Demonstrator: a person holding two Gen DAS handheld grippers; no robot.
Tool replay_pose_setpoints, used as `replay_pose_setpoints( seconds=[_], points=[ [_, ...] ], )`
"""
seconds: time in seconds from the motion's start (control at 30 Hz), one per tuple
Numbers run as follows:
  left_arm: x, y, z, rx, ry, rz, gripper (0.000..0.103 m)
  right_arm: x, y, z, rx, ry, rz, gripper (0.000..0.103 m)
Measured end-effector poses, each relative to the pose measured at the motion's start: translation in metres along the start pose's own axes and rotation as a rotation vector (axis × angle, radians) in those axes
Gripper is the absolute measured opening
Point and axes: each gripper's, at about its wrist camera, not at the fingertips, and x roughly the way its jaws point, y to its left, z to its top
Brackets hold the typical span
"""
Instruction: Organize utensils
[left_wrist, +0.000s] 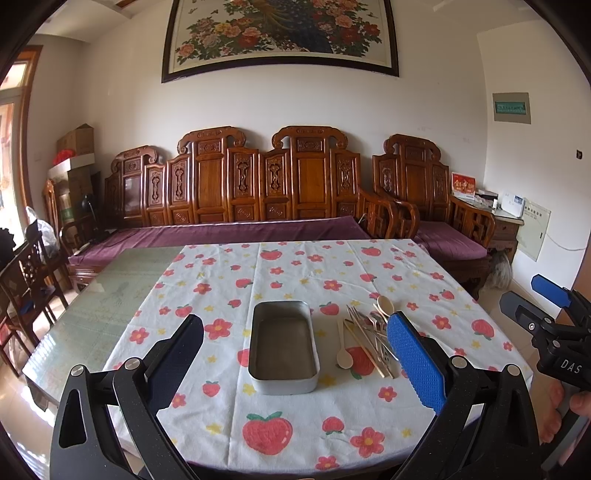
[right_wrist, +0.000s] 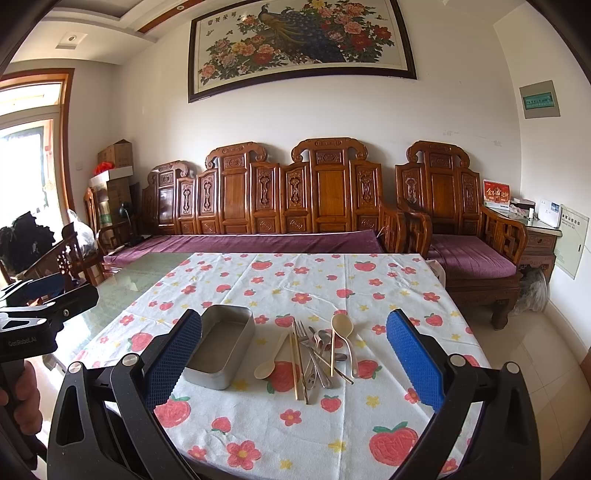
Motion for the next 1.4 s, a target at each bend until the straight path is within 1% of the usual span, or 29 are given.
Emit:
replay_pose_setpoints(
  seconds=[1.1,1.37,1.4],
  points=[
    [0.0,-0.002,0.003,-0.002,-0.005,-0.002,0.097,-0.002,0.001,0.001,0.0,-0.004,0.001,0.101],
    [-0.002,-0.005,0.009,-0.002,-0.007,-0.003,0.097,-0.003,0.001,0.002,0.001,-0.005,0.001,0.1],
    [-0.007,-0.008,0.017,0.0,-0.009,-0.004,0.097,-0.004,0.001,0.002,0.001,-0.005,0.002,0.101]
  ],
)
